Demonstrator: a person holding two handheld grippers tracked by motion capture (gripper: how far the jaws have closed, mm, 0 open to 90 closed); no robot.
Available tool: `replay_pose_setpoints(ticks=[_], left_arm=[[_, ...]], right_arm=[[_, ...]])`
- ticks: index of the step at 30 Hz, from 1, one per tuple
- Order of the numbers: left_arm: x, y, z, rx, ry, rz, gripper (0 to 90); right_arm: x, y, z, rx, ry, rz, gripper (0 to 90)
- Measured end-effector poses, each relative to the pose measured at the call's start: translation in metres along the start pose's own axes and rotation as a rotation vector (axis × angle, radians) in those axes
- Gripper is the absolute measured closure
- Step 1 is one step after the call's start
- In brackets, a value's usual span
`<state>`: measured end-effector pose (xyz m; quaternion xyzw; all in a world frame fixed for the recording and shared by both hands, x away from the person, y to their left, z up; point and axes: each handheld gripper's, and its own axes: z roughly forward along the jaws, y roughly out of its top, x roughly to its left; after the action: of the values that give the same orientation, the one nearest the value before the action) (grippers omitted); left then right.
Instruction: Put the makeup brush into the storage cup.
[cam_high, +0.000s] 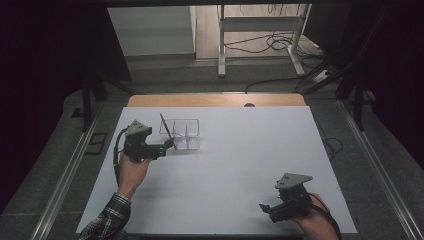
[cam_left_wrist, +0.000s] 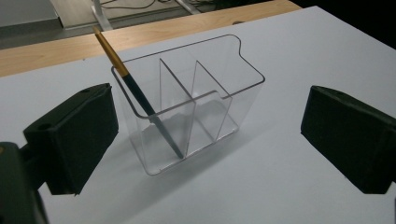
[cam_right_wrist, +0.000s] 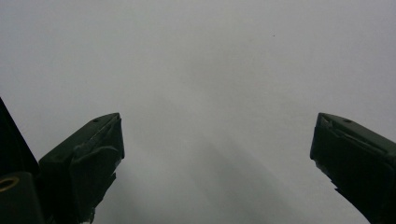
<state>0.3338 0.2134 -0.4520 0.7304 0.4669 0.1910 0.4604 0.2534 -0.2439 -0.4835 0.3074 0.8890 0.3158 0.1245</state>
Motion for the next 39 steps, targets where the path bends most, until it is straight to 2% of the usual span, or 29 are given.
replay_pose_setpoints(ticks=[39], left_arm=[[-0.019,-0.019,-0.008,0.008,-0.035,0.034,4.1]], right_arm=[[0.000,0.001,-0.003,-0.013,-0.003,-0.003,3.0]])
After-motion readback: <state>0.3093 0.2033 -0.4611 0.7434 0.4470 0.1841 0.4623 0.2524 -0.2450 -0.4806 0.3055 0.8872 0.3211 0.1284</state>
